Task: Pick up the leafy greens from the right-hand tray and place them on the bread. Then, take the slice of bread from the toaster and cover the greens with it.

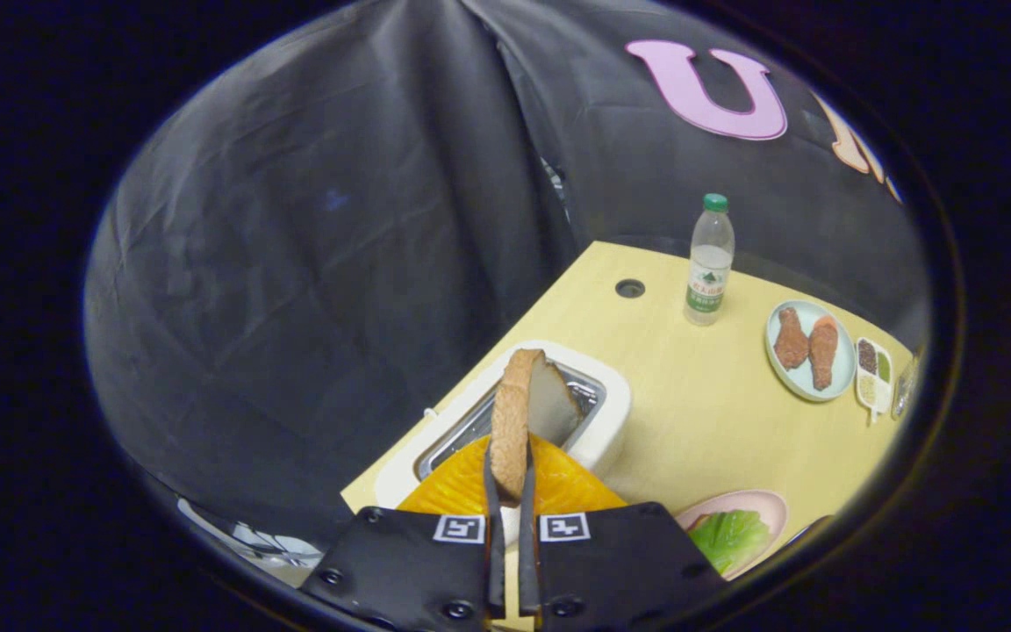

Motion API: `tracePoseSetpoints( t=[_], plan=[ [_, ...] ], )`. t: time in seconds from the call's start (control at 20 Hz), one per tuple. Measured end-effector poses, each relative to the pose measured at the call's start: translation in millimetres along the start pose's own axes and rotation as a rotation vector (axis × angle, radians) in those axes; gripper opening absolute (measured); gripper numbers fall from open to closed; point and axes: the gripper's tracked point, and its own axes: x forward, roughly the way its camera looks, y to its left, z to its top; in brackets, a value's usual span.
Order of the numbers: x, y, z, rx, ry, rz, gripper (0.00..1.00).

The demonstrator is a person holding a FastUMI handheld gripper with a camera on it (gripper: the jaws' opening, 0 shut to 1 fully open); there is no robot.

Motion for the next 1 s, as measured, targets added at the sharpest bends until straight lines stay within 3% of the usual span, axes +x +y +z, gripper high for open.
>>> tracePoseSetpoints(
  t=[0.45,1.0],
  plan=[
    [-50.7,-62.5,9.3,0.209,-0.137,0.028,0.09],
    [-87.3,-160.0,-78.4,0.419,-0.108,-0.070,0.09]
  ],
)
